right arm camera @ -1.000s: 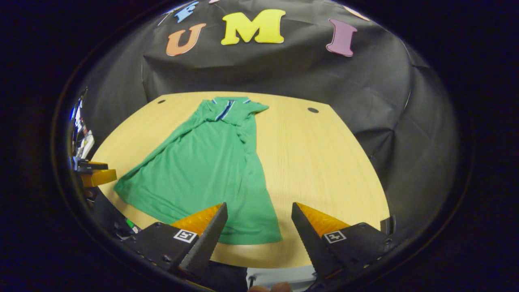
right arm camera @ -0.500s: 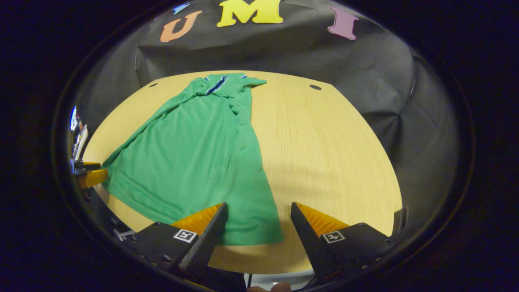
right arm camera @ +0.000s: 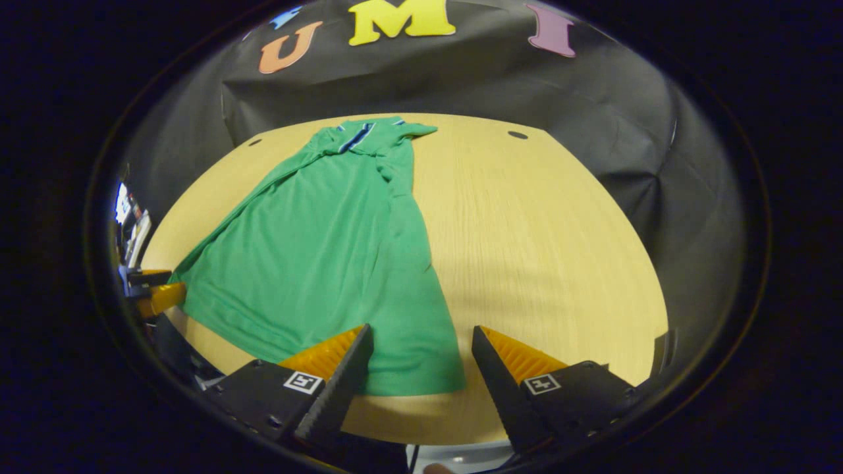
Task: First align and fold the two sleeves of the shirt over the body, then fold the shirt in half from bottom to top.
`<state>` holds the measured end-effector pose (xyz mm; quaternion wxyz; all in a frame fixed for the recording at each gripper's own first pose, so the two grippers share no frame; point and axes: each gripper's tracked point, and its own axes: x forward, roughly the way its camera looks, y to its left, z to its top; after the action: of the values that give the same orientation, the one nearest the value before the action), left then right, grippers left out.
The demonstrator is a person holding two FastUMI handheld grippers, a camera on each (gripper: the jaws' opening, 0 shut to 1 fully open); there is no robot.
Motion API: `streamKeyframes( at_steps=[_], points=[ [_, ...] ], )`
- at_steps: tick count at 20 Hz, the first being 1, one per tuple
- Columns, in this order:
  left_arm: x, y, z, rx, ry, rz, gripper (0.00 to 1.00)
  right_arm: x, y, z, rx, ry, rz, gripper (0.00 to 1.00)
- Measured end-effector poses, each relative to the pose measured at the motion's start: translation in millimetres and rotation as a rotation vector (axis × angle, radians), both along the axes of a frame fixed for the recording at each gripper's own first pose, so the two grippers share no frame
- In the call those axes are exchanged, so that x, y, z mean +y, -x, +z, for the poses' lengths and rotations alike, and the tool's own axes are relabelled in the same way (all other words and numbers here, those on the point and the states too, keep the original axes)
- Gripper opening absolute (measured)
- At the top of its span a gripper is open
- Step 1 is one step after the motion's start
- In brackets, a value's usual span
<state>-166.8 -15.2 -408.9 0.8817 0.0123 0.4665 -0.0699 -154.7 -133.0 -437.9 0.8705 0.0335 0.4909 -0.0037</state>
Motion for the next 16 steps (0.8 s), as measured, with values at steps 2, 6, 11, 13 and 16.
streamKeyframes(
  at_steps=[2,6,11,13,16],
  points=[
    [-3.2,7.4,-1.4,0.023,0.001,0.002,1.0,6.5,1.4,-0.1,0.008,-0.008,0.024,0.9],
    [-13.9,4.3,-0.7,0.045,0.017,-0.023,0.53,22.5,1.2,3.0,0.013,-0.048,0.076,0.33],
    [-15.6,7.7,3.5,0.097,0.111,0.01,0.1,23.7,-0.7,0.8,0.058,-0.05,0.086,0.0],
    [-15.8,8.2,8.2,0.113,0.134,0.003,0.08,22.8,-0.9,8.9,0.058,-0.035,0.107,0.0],
    [-25.9,-5.2,24.8,0.095,0.208,-0.014,0.07,24.9,-7.5,24.3,0.037,-0.047,0.102,0.0]
  ],
)
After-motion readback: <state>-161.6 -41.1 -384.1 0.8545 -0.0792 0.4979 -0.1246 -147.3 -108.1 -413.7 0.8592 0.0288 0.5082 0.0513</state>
